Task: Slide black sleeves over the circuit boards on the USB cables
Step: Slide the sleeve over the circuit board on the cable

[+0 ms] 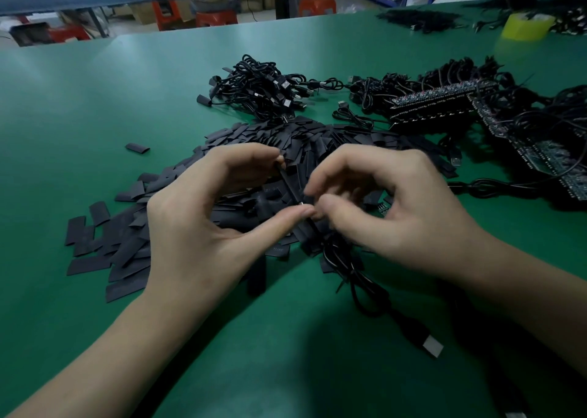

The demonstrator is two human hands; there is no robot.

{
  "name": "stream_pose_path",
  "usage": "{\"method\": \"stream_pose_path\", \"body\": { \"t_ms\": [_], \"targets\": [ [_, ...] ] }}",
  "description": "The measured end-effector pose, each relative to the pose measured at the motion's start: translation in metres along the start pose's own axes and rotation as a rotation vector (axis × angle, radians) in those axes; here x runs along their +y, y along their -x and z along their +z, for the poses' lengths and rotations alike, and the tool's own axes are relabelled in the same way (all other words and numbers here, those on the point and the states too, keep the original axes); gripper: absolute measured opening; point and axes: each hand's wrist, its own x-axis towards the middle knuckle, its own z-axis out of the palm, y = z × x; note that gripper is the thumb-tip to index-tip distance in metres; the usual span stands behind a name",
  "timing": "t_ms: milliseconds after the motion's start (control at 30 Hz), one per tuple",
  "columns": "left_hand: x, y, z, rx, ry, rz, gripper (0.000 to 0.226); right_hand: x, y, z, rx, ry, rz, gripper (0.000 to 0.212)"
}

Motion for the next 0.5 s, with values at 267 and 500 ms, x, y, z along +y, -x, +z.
{"method": "stream_pose_path", "body": {
  "t_ms": [267,500],
  "targets": [
    [0.017,-0.003,0.007,0.026,0.015,-0.017,0.012,0.010,-0.004,0.006,-0.150,-0.390,0.386,0.004],
    [0.012,-0.003,0.008,-0.044,0.069,-0.056,0.018,0.019,-0.007,0.001,-0.170,-0.610,0.539,0.004]
  ]
}}
